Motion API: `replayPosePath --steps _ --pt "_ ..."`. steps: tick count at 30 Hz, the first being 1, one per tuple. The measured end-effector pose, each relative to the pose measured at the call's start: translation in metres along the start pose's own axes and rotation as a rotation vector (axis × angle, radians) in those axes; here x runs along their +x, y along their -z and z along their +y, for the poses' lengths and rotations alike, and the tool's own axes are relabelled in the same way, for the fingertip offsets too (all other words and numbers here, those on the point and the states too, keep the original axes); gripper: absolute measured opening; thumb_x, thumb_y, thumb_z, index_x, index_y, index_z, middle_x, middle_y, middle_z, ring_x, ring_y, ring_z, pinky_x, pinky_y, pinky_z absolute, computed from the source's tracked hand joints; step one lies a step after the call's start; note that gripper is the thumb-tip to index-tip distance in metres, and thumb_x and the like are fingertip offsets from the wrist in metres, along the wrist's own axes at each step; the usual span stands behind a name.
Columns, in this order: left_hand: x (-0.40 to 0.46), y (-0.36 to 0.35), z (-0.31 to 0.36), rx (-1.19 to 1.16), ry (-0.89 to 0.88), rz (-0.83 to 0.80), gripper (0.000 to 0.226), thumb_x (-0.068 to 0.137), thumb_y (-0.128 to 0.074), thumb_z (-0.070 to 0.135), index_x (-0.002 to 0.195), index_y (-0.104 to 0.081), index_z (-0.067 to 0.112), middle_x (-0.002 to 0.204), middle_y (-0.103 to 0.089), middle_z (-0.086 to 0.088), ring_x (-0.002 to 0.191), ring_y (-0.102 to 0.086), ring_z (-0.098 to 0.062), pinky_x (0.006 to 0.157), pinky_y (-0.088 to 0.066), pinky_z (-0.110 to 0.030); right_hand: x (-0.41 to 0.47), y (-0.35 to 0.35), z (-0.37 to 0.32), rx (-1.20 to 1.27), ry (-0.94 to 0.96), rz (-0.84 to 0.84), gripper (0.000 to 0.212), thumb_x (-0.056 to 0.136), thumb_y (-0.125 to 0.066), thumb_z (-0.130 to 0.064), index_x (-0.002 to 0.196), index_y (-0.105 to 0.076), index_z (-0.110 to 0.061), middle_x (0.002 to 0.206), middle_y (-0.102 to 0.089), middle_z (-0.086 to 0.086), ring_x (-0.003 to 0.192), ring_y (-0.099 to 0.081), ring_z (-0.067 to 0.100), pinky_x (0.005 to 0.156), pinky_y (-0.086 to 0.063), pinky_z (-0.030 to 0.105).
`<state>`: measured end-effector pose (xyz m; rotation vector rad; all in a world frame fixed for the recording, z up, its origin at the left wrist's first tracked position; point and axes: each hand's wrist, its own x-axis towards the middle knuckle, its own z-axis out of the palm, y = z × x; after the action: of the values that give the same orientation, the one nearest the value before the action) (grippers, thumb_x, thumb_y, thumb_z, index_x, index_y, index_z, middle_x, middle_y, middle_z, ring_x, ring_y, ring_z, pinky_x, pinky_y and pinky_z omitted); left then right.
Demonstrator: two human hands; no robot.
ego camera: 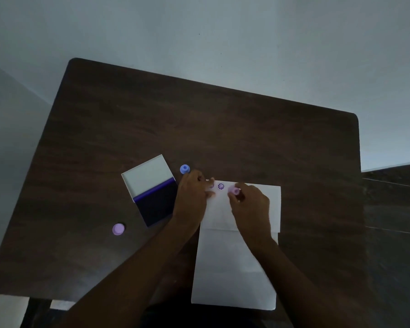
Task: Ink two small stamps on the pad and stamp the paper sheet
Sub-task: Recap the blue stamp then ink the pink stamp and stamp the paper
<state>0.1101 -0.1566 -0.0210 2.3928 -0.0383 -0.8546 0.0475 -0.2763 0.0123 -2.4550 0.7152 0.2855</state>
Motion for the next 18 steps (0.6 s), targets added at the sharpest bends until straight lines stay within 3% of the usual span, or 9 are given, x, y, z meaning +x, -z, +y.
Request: replayPosePath --steps 2,8,12,18 --pt "0.001 0.005 0.005 0.058 0.160 0.007 0.047 0.082 -0.072 0.030 0.121 -0.055 0.012 0.123 -0.058 -0.010 0.114 -0.056 -0.023 0.103 -0.040 -0.033 -0.011 0.004 0.009 0.037 -0.001 0.080 0.033 0.096 -0.046 -0.033 0.072 -0.062 -0.018 0.062 -0.056 -0.007 0.059 -0.050 0.007 0.057 -0.034 0.012" --pt "-0.005 0.005 -0.004 0.083 0.045 0.088 0.049 0.086 -0.068 0.029 0.129 -0.054 0.012 0.132 -0.056 -0.009 0.120 -0.053 -0.022 0.107 -0.035 -0.031 -0.015 -0.005 0.024 0.070 -0.070 0.035 0.035 0.095 -0.045 -0.037 0.075 -0.064 -0.017 0.066 -0.059 -0.007 0.058 -0.050 0.004 0.057 -0.031 0.007" --pt "-0.005 0.011 -0.008 0.067 0.006 0.069 0.053 0.085 -0.070 0.026 0.133 -0.053 0.015 0.135 -0.055 -0.009 0.123 -0.052 -0.024 0.109 -0.035 -0.035 -0.014 -0.005 0.024 0.096 -0.068 0.050 0.034 0.095 -0.046 -0.035 0.068 -0.060 -0.019 0.062 -0.057 -0.006 0.056 -0.050 0.006 0.057 -0.032 0.009" --pt "-0.004 0.022 -0.006 0.001 0.011 0.003 0.059 0.084 -0.070 0.027 0.138 -0.047 0.021 0.141 -0.051 -0.008 0.127 -0.050 -0.025 0.112 -0.035 -0.042 -0.018 -0.003 0.023 0.115 -0.067 0.034 0.029 0.094 -0.050 -0.037 0.077 -0.065 -0.018 0.070 -0.064 -0.005 0.060 -0.053 0.004 0.059 -0.033 0.006"
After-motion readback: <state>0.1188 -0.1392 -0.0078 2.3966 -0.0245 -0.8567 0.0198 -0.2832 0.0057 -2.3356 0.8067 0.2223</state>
